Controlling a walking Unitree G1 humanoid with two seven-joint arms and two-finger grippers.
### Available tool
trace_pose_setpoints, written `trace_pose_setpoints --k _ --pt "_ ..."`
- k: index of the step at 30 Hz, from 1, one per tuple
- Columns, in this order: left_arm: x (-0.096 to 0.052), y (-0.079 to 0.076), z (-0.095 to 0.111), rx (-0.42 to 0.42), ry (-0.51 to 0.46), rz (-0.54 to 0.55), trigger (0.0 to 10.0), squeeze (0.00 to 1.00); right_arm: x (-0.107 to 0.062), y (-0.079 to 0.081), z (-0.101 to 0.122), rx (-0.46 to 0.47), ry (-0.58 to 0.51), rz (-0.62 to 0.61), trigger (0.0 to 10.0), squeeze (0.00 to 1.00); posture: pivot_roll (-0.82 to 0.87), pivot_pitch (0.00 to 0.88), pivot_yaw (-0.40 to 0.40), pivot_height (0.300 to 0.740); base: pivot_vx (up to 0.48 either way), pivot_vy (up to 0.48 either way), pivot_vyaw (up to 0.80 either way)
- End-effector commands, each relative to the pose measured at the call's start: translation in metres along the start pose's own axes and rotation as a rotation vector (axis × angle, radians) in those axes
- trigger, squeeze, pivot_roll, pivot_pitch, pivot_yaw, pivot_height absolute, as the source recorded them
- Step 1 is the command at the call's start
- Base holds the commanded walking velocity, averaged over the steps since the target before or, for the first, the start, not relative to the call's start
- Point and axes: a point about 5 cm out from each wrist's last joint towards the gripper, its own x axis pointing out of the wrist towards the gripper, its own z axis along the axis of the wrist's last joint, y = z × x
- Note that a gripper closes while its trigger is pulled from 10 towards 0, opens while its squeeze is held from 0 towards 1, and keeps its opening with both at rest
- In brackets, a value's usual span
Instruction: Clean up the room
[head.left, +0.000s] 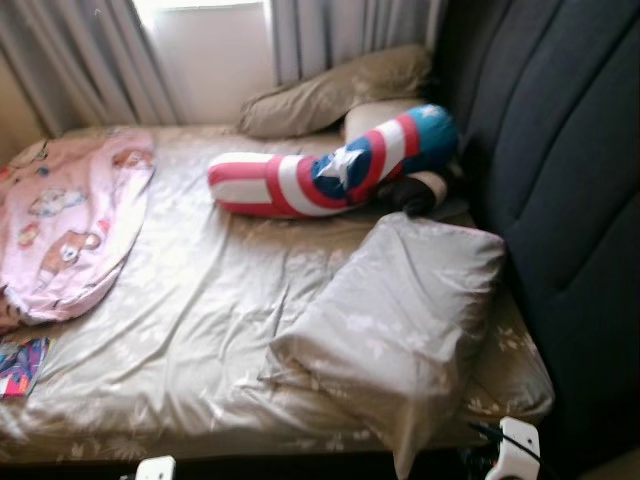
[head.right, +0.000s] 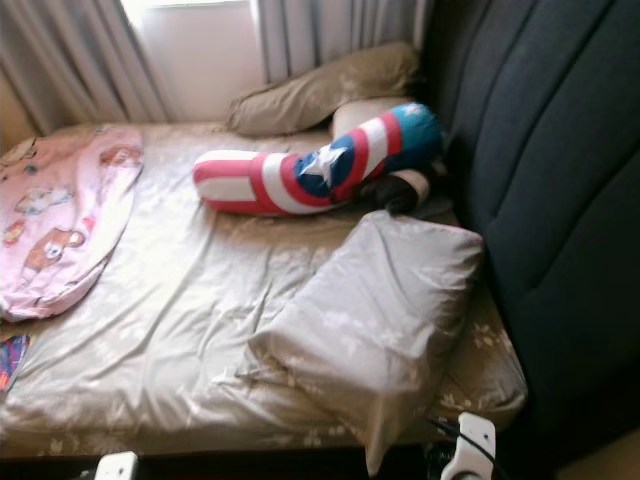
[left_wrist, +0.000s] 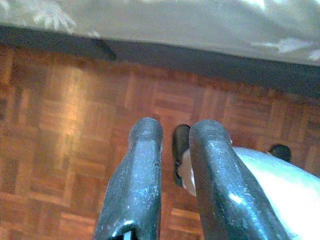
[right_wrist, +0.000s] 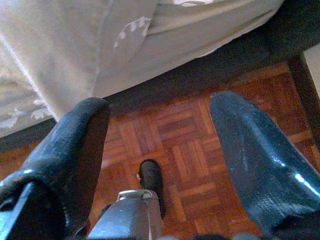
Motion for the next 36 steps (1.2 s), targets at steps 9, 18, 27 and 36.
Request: trace_pose_setpoints --k 9,18,27,36 --pt "0.009 -0.036 0.024 0.006 -0.056 -0.06 10.0 0.0 0.0 0.003 0.0 0.011 -0.016 0.036 10.0 0.0 0.01 0.0 0.016 0.74 0.183 0.0 0.0" --pt "0.011 -0.047 0.038 -0.016 -0.111 -0.071 10.0 0.0 0.0 0.009 0.005 0.017 -0.074 0.107 10.0 0.0 -0.01 0.0 0.029 0.74 0.0 0.0 0.0" --pt "0.006 -0.004 0.056 -0.023 -0.218 -0.046 10.0 0.0 -0.002 0.01 0.009 0.094 -0.171 0.149 10.0 1.0 0.01 0.002 0.056 0.74 0.0 0.0 0.0" --pt "0.002 -0.019 0.125 0.031 -0.477 -0.089 10.0 0.0 0.006 0.086 0.073 0.092 -0.331 0.268 10.0 1.0 0.07 0.07 0.086 0.74 0.0 0.0 0.0"
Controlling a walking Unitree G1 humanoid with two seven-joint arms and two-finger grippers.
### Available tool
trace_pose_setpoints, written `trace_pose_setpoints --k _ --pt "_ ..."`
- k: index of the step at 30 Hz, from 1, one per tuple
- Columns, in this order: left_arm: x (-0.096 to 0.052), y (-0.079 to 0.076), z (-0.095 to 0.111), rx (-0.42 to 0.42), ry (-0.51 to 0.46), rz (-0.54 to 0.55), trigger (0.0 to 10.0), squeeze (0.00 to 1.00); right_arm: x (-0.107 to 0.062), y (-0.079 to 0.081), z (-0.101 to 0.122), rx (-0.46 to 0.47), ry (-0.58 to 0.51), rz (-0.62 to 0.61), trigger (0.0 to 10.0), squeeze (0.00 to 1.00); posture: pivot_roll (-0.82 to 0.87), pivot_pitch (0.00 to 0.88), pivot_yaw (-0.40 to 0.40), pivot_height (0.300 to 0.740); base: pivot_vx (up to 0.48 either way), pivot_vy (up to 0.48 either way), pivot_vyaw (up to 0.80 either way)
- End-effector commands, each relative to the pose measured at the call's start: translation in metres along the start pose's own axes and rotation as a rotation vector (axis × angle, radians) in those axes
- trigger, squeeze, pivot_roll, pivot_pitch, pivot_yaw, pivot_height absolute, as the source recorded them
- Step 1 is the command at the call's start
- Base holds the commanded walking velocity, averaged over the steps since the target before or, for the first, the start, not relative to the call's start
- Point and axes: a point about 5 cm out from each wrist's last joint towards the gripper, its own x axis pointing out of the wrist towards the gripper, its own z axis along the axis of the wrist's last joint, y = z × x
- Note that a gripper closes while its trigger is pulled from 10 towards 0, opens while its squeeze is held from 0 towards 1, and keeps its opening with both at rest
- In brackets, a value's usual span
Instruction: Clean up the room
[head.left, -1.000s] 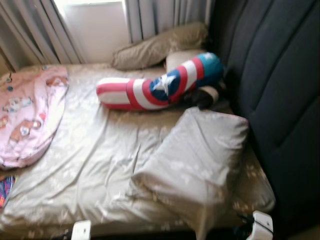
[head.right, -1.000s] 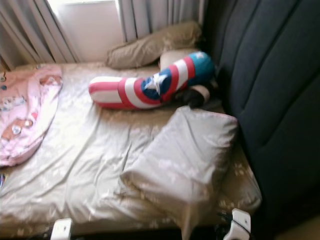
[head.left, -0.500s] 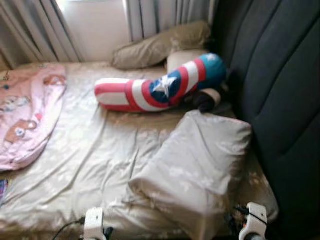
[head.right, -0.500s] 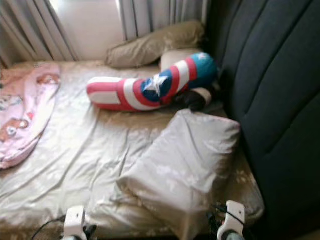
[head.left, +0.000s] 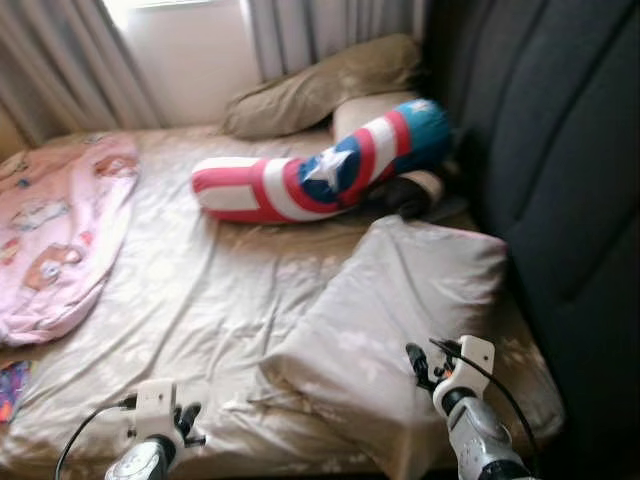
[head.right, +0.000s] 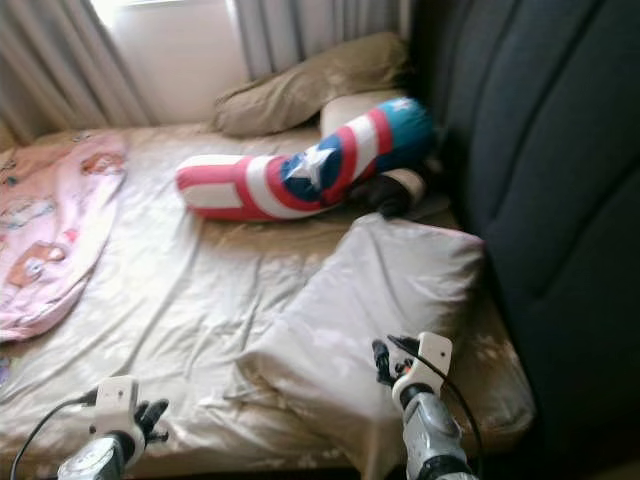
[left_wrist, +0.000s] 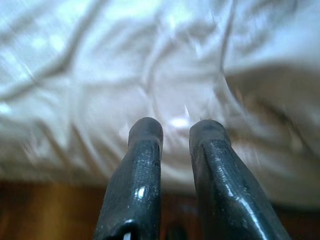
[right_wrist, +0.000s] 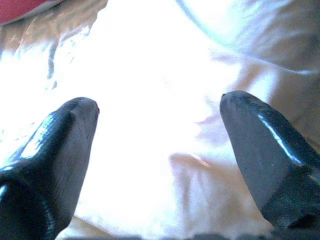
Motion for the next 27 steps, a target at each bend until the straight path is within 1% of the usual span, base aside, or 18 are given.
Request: trace_pose_setpoints --k 1,2,3,4,5,6,7,8,9,10,14,17,18,19,23,24,25,27 --pt "0.01 -0.015 0.039 0.037 -0.174 -0.024 10.0 0.0 -0.003 0.0 -0.009 0.0 0.034 -0.004 10.0 1.0 0.08 0.085 0.093 0.74 0.0 0.0 0.0" --pt "0.01 -0.015 0.039 0.037 -0.174 -0.024 10.0 0.0 -0.003 0.0 -0.009 0.0 0.034 -0.004 10.0 1.0 0.08 0.085 0.093 0.74 0.0 0.0 0.0" --pt "0.011 -0.021 0.055 0.046 -0.254 -0.042 10.0 0.0 -0.002 0.001 -0.008 -0.009 0.038 -0.004 10.0 0.88 0.09 0.099 0.098 0.74 0.0 0.0 0.0" --pt "0.011 -0.021 0.055 0.046 -0.254 -0.042 10.0 0.0 -0.002 0.001 -0.008 -0.009 0.038 -0.004 10.0 0.88 0.09 0.099 0.098 0.74 0.0 0.0 0.0" --pt "0.011 -0.026 0.064 0.054 -0.302 -0.06 10.0 0.0 -0.002 -0.001 -0.008 -0.026 0.047 -0.018 10.0 0.0 0.09 0.1 0.099 0.74 0.0 0.0 0.0" --pt "0.011 -0.026 0.064 0.054 -0.302 -0.06 10.0 0.0 -0.002 -0.001 -0.008 -0.026 0.047 -0.018 10.0 0.0 0.09 0.1 0.099 0.74 0.0 0.0 0.0" --pt "0.009 -0.03 0.074 0.06 -0.345 -0.079 10.0 0.0 -0.002 -0.003 -0.007 -0.031 0.047 -0.037 10.0 0.0 0.1 0.118 0.103 0.74 0.0 0.0 0.0" --pt "0.009 -0.03 0.074 0.06 -0.345 -0.079 10.0 0.0 -0.002 -0.003 -0.007 -0.031 0.047 -0.037 10.0 0.0 0.1 0.118 0.103 0.74 0.0 0.0 0.0" --pt "0.006 -0.035 0.086 0.061 -0.405 -0.1 10.0 0.0 -0.002 -0.006 -0.006 -0.028 0.046 -0.062 10.0 0.0 0.11 0.121 0.105 0.74 0.0 0.0 0.0" --pt "0.006 -0.035 0.086 0.061 -0.405 -0.1 10.0 0.0 -0.002 -0.006 -0.006 -0.028 0.046 -0.062 10.0 0.0 0.11 0.121 0.105 0.74 0.0 0.0 0.0" --pt "-0.001 -0.043 0.106 0.063 -0.49 -0.152 10.0 0.0 0.0 -0.008 -0.001 -0.038 0.042 -0.082 10.0 0.0 0.14 0.172 0.116 0.74 0.0 0.0 0.0" --pt "-0.008 -0.045 0.113 0.061 -0.519 -0.171 10.0 0.0 0.0 -0.013 0.002 -0.053 0.044 -0.142 10.0 0.0 0.15 0.202 0.119 0.74 0.0 0.0 0.0" --pt "-0.011 -0.045 0.115 0.061 -0.525 -0.172 10.0 0.0 0.0 -0.013 0.002 -0.039 0.04 -0.148 10.0 0.0 0.16 0.226 0.126 0.74 0.0 0.0 0.0" --pt "-0.013 -0.045 0.117 0.063 -0.531 -0.172 10.0 0.0 0.0 -0.013 0.001 -0.022 0.044 -0.148 10.0 0.0 0.17 0.236 0.13 0.74 0.0 0.0 0.0" --pt "-0.018 -0.045 0.122 0.062 -0.546 -0.174 10.0 0.0 -0.001 -0.012 -0.003 -0.021 0.062 -0.139 10.0 0.0 0.19 0.26 0.137 0.74 0.0 0.0 0.0" --pt "-0.02 -0.044 0.124 0.06 -0.552 -0.176 10.0 0.0 -0.001 -0.013 -0.004 -0.018 0.067 -0.142 10.0 0.0 0.19 0.272 0.14 0.74 0.0 0.0 0.0" --pt "-0.027 -0.043 0.128 0.058 -0.56 -0.181 10.0 0.0 -0.003 -0.014 -0.007 -0.006 0.071 -0.153 10.0 0.0 0.2 0.284 0.144 0.74 0.0 0.0 0.0" --pt "-0.03 -0.043 0.13 0.058 -0.565 -0.184 10.0 0.0 -0.003 -0.014 -0.009 0.001 0.077 -0.153 10.0 0.0 0.2 0.295 0.147 0.74 0.0 0.0 0.0"
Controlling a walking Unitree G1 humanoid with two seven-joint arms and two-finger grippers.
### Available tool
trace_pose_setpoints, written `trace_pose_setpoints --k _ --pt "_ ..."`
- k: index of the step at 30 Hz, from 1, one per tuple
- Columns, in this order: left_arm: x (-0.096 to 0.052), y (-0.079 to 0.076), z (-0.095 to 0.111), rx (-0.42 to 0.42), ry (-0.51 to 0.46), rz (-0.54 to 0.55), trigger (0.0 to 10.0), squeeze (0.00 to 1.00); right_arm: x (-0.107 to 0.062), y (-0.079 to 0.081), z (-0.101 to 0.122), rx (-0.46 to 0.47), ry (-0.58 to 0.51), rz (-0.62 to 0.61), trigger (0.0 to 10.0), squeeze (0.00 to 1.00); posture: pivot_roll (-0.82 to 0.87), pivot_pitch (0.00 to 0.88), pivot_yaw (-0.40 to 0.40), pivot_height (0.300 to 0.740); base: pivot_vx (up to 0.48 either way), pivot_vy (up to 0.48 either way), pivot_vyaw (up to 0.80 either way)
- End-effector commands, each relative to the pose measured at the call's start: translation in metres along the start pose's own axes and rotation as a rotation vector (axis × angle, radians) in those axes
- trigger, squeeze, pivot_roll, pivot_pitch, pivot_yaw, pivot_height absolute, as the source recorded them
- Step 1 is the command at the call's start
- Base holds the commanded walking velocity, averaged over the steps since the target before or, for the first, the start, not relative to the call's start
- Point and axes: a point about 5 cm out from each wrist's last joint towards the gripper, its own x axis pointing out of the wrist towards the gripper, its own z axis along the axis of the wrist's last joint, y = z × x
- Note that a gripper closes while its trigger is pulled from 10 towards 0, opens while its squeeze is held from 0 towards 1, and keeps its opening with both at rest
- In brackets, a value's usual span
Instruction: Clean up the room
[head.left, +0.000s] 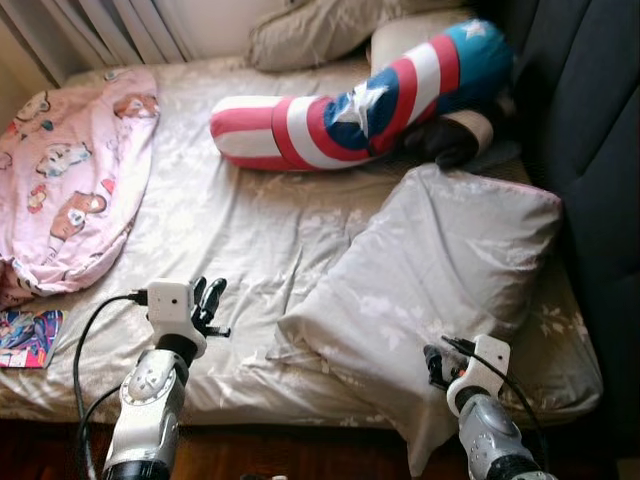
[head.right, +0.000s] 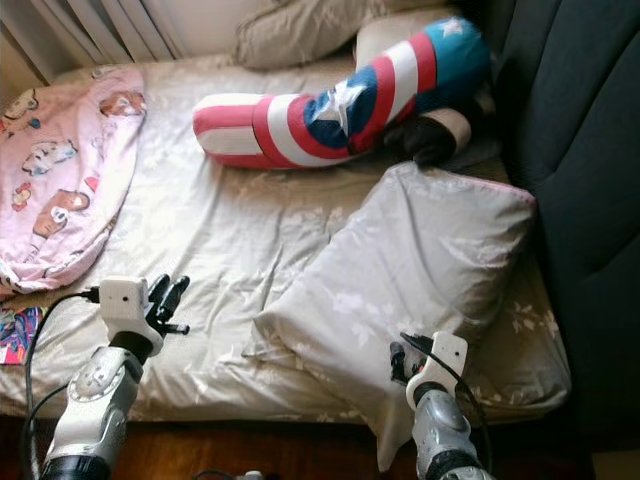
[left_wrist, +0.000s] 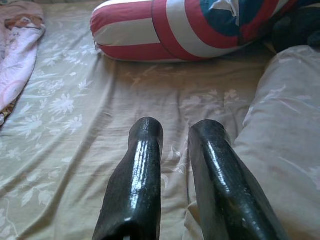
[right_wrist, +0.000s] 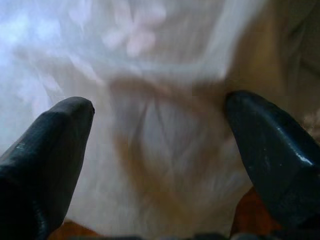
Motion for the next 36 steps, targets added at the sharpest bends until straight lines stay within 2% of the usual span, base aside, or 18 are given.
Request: trace_pose_setpoints --k 1,5,9,13,14,16,23,24,25,26,36 --pt "-0.005 0.005 0.002 -0.006 0.015 0.006 10.0 0.0 -0.004 -0.001 -0.015 0.024 0.051 -0.011 10.0 0.0 0.2 0.295 0.147 0.74 0.0 0.0 0.0" --pt "-0.012 0.003 -0.002 -0.011 0.048 -0.001 10.0 0.0 -0.007 -0.003 -0.023 0.022 0.079 -0.025 10.0 0.0 0.22 0.337 0.161 0.74 0.0 0.0 0.0" --pt "-0.017 0.003 -0.004 -0.017 0.068 0.0 10.0 0.0 -0.009 -0.006 -0.029 0.033 0.097 -0.041 10.0 0.0 0.21 0.342 0.158 0.74 0.0 0.0 0.0" --pt "-0.018 0.003 -0.002 -0.023 0.079 0.001 10.0 0.0 -0.011 -0.001 -0.037 0.023 0.145 -0.011 10.0 0.0 0.23 0.351 0.161 0.74 0.0 0.0 0.0" --pt "-0.019 0.005 0.0 -0.022 0.077 0.001 10.0 0.0 -0.013 0.001 -0.044 -0.012 0.19 -0.013 10.0 0.0 0.24 0.353 0.163 0.74 0.0 0.0 0.0" --pt "-0.021 0.007 0.001 -0.021 0.077 0.003 10.0 0.0 -0.014 0.002 -0.049 -0.042 0.21 -0.014 10.0 0.0 0.24 0.356 0.165 0.74 0.0 0.0 0.0" --pt "-0.03 0.017 0.003 0.001 0.091 0.006 10.0 0.0 -0.02 0.009 -0.065 -0.034 0.26 -0.014 10.0 0.0 0.27 0.367 0.193 0.74 0.0 0.0 0.0" --pt "-0.03 0.018 0.004 0.003 0.093 0.003 10.0 0.0 -0.021 0.009 -0.067 -0.044 0.265 -0.01 4.7 0.0 0.27 0.371 0.196 0.74 0.0 0.0 0.0" --pt "-0.031 0.018 0.005 0.005 0.094 0.001 10.0 0.0 -0.022 0.009 -0.068 -0.051 0.268 -0.007 4.7 0.0 0.27 0.371 0.196 0.74 0.0 0.0 0.0" --pt "-0.03 0.018 0.007 0.013 0.092 -0.011 10.0 0.0 -0.023 0.009 -0.071 -0.045 0.273 -0.009 0.0 0.0 0.27 0.375 0.199 0.74 0.0 0.0 0.0" --pt "-0.027 0.02 0.014 0.014 0.078 -0.022 10.0 0.0 -0.026 -0.001 -0.074 -0.087 0.286 -0.028 0.0 0.0 0.26 0.382 0.192 0.74 0.0 0.0 0.0"
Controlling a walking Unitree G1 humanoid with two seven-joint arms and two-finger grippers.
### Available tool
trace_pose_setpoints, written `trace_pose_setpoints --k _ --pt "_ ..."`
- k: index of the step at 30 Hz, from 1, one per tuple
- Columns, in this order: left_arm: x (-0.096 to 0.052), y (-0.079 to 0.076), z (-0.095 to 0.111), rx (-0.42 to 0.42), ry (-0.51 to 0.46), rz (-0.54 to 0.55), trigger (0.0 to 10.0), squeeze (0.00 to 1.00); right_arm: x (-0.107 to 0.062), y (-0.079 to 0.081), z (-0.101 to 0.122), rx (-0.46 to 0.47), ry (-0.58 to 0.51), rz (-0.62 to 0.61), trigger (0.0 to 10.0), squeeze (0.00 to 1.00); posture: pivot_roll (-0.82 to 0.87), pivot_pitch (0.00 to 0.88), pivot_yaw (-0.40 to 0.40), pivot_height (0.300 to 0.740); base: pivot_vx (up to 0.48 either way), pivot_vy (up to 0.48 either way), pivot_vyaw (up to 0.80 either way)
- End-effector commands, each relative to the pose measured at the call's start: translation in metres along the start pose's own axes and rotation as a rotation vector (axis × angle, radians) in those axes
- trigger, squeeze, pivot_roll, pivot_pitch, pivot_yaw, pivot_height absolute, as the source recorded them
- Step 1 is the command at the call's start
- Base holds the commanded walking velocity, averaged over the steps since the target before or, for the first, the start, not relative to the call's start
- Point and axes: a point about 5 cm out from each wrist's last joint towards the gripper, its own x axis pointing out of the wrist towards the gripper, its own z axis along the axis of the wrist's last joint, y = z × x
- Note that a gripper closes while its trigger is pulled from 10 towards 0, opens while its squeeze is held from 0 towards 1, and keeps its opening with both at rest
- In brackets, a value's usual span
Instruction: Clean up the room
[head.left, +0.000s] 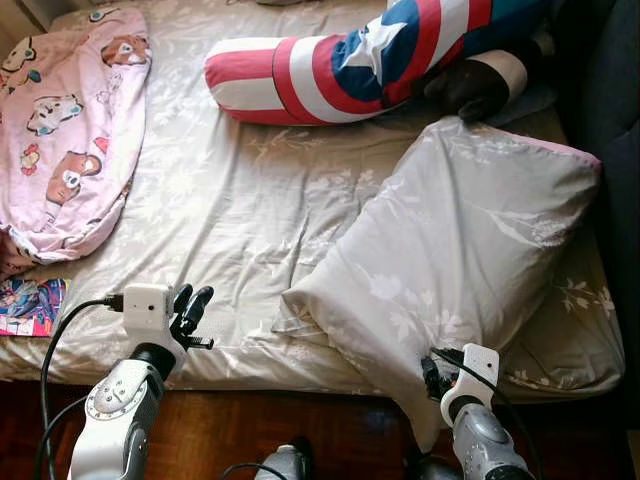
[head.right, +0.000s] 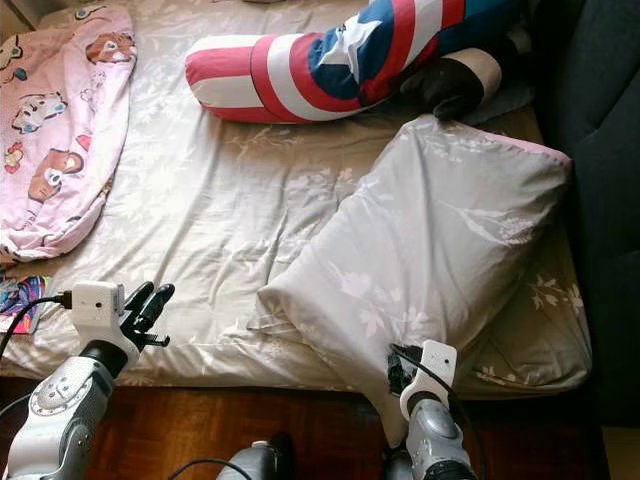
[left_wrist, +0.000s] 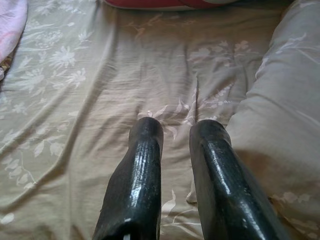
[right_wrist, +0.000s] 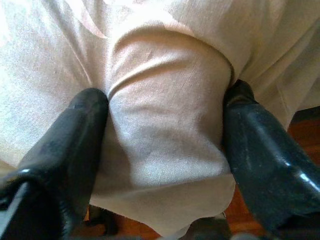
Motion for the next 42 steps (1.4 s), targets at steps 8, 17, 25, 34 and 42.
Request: trace_pose_setpoints --k 8,17,25,34,42 --pt "-0.01 0.012 -0.001 0.005 0.022 0.025 10.0 0.0 -0.016 -0.002 -0.055 -0.036 0.221 -0.008 0.0 0.0 0.26 0.383 0.185 0.74 0.0 0.0 0.0" --pt "-0.004 0.014 0.001 0.014 0.017 0.027 10.0 0.0 -0.014 0.0 -0.051 -0.056 0.22 -0.014 0.0 0.0 0.25 0.357 0.18 0.74 0.0 0.0 0.0" --pt "0.001 0.01 -0.005 0.001 0.018 0.033 10.0 0.0 -0.012 -0.006 -0.044 -0.094 0.22 -0.048 0.0 0.0 0.23 0.324 0.157 0.74 0.0 0.0 0.0" --pt "0.014 0.006 -0.007 -0.022 0.0 0.046 10.0 0.0 -0.003 -0.015 -0.016 -0.059 0.136 -0.103 0.0 0.0 0.18 0.241 0.135 0.74 0.0 0.0 0.0" --pt "0.034 0.0 -0.006 -0.053 -0.043 0.053 10.0 0.0 0.005 -0.038 0.031 0.02 0.001 -0.218 0.0 0.0 0.09 0.149 0.088 0.74 0.0 0.0 0.0"
